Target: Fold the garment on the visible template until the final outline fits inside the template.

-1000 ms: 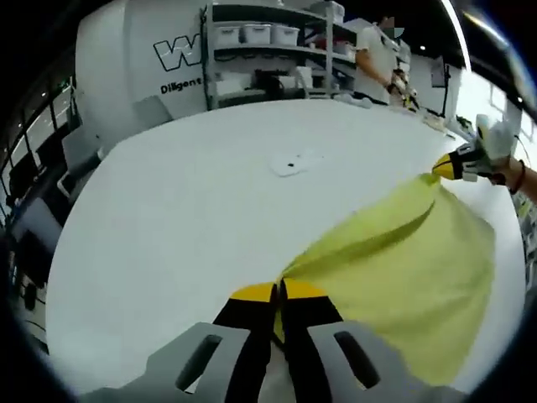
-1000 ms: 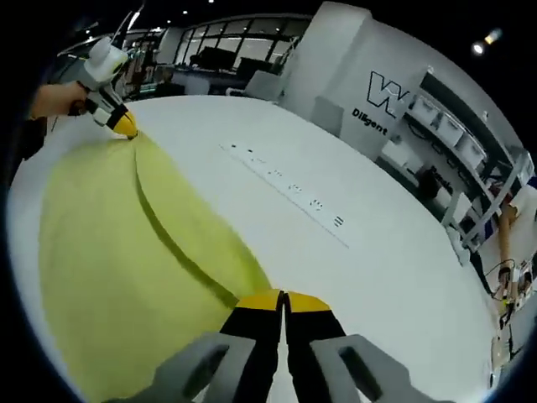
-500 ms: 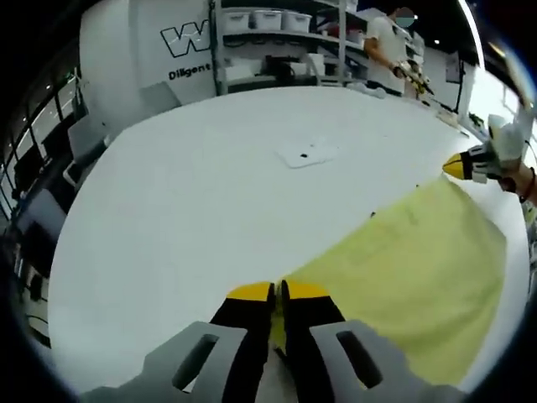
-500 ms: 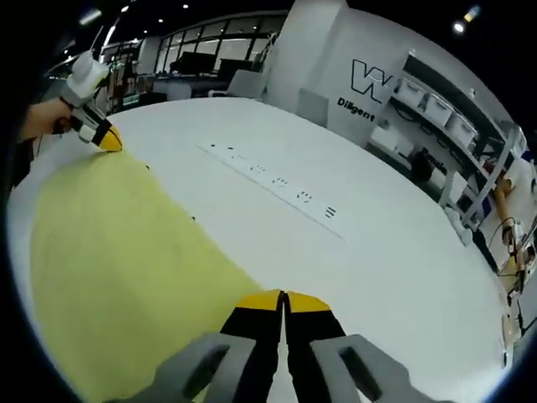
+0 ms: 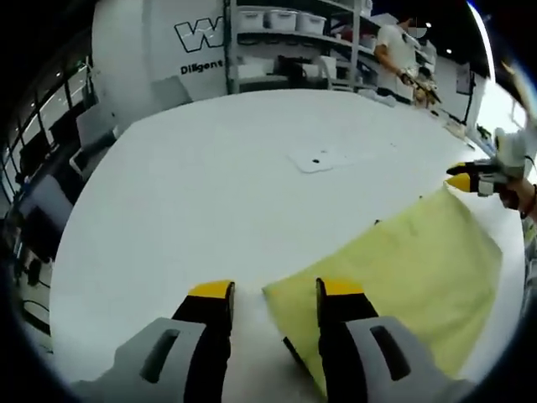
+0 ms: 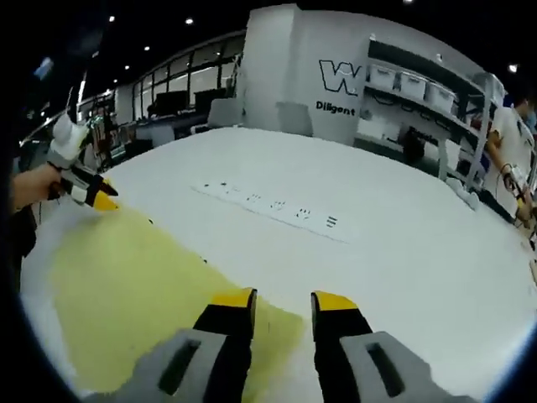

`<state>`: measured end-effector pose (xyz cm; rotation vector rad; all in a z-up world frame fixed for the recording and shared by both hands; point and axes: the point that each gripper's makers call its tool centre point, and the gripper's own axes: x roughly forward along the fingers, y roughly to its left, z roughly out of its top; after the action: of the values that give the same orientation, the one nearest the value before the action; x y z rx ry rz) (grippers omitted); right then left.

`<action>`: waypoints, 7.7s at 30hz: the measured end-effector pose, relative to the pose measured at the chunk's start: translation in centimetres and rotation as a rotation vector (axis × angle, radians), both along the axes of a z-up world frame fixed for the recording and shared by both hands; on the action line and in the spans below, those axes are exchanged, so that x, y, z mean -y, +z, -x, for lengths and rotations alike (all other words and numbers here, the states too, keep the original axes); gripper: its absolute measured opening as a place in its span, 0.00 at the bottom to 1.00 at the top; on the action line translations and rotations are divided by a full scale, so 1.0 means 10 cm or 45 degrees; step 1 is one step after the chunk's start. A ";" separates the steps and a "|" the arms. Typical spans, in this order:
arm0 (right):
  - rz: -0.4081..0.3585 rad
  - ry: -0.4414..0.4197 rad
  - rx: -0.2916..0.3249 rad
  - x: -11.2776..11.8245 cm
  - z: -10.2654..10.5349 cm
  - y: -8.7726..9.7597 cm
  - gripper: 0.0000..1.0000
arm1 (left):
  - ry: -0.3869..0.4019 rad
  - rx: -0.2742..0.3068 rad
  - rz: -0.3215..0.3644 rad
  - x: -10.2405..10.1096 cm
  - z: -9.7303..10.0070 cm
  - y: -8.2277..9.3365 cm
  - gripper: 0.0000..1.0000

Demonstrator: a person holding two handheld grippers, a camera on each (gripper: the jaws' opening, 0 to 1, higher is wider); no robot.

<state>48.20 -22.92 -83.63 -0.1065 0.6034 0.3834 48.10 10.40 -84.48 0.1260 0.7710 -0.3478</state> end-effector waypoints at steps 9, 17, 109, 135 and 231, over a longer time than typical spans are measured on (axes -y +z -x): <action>-0.066 0.014 -0.107 -0.08 0.24 -0.04 0.59 | -0.056 0.041 0.027 0.11 0.15 0.17 0.67; -0.052 0.062 -0.130 -0.10 0.48 0.05 0.65 | -0.116 0.069 0.052 0.21 0.38 0.28 0.71; 0.054 0.200 -0.229 0.12 2.08 -0.21 0.00 | -0.262 -0.016 0.078 -0.01 1.93 -0.09 0.02; 0.098 0.243 -0.248 0.15 2.12 -0.19 0.00 | -0.602 0.015 -0.099 -0.05 1.98 -0.03 0.01; -0.095 0.066 -0.287 0.00 3.06 0.04 0.54 | -0.265 -0.103 0.121 -0.18 2.92 0.05 0.56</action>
<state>17.60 -22.88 -83.23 -0.0075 0.8090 0.4715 18.94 12.19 -84.02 0.1039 0.8219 -0.5892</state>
